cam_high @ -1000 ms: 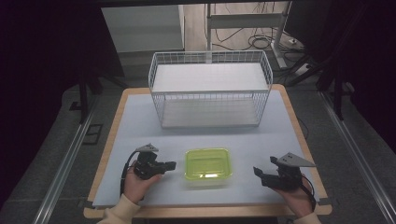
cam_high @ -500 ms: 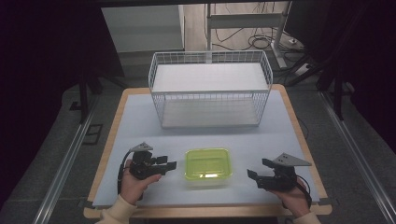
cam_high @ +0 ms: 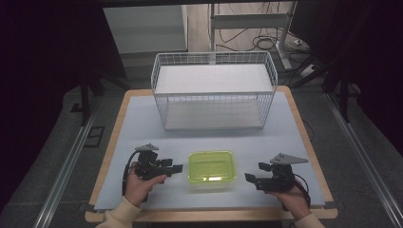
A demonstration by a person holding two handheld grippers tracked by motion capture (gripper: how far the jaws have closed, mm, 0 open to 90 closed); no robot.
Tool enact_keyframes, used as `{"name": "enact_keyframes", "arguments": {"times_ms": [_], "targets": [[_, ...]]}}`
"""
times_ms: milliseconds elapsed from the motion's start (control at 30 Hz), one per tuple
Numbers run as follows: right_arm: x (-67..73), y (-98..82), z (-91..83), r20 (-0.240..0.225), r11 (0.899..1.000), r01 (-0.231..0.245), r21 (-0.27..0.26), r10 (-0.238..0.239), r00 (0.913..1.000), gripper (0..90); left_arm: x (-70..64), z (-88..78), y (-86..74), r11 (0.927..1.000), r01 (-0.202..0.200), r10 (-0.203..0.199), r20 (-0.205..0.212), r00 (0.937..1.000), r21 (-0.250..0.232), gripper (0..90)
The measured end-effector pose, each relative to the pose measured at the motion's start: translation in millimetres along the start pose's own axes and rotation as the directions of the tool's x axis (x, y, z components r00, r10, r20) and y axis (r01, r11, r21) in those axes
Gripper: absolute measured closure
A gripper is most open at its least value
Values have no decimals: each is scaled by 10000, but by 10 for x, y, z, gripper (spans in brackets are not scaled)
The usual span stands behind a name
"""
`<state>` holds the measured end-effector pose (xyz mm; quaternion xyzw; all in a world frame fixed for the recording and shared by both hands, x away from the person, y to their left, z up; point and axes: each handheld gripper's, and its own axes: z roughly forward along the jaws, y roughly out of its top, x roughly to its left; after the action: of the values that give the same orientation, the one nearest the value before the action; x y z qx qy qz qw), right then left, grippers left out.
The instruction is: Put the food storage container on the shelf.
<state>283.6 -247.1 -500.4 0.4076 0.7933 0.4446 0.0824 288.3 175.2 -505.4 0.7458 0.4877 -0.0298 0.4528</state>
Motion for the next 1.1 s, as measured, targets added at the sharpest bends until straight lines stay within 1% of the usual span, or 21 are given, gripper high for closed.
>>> {"name": "enact_keyframes", "arguments": {"times_ms": [33, 67, 133, 200, 233, 267, 300, 333, 400, 633, 667, 700, 767, 833, 900, 1033, 1100], "targets": [[0, 0, 0, 0, 10000, 0, 0, 0, 10000, 234, 9, 3, 1, 10000, 5, -5, -10, 10000, 7, 349], [-2, 6, 10, -18, 10000, -16, -1, 16, 10000, 237, 14, 4, 1, 9999, 112, -112, 16, 9999, 27, 349], [-9, 19, 35, -165, 9998, -217, 41, 218, 9996, 246, 41, 8, 8, 9999, 144, -144, 67, 9999, 47, 349], [-11, 22, 42, -204, 9996, -278, 46, 279, 9994, 250, 45, 11, 10, 9998, 191, -191, 97, 9998, 54, 350], [-17, 37, 57, -270, 9992, -393, 38, 394, 9989, 256, 49, 15, 13, 9997, 242, -243, 147, 9996, 62, 350], [-17, 37, 57, -270, 9992, -393, 38, 394, 9989, 256, 47, 20, 16, 9996, 293, -294, 187, 9994, 62, 350], [-24, 52, 66, -371, 9984, -559, 0, 559, 9977, 262, 45, 24, 18, 9995, 307, -309, 202, 9993, 100, 351], [-24, 52, 66, -371, 9984, -559, 0, 559, 9977, 262, 41, 30, 20, 9994, 321, -323, 227, 9992, 113, 351], [-42, 82, 77, -485, 9974, -715, -56, 712, 9963, 275, 30, 38, 23, 9992, 369, -372, 279, 9989, 137, 350], [-67, 125, 118, -794, 9959, -899, -10, 896, 9928, 307, 12, 51, 41, 9984, 513, -522, 389, 9979, 225, 349], [-70, 138, 146, -922, 9950, -996, 72, 999, 9907, 323, 16, 64, 48, 9977, 633, -645, 546, 9964, 238, 350], [-70, 138, 146, -922, 9950, -996, 72, 999, 9907, 323, 16, 64, 48, 9977, 633, -645, 546, 9964, 238, 351], [-73, 155, 178, -1029, 9945, -1035, 175, 1048, 9892, 339, 20, 85, 55, 9963, 804, -823, 735, 9939, 288, 354], [-77, 177, 213, -1153, 9937, -1100, 217, 1118, 9870, 356, 21, 107, 56, 9956, 872, -898, 804, 9927, 349, 358], [-83, 205, 250, -1280, 9912, -1283, 329, 1315, 9830, 371, 25, 125, 54, 9944, 974, -1006, 871, 9911, 402, 365], [-110, 255, 328, -1576, 9854, -1627, 503, 1687, 9730, 402, 46, 151, 51, 9906, 1296, -1338, 1113, 9847, 439, 386], [-125, 275, 368, -1696, 9820, -1785, 611, 1864, 9677, 416, 62, 170, 47, 9882, 1459, -1508, 1319, 9797, 465, 406]]}}
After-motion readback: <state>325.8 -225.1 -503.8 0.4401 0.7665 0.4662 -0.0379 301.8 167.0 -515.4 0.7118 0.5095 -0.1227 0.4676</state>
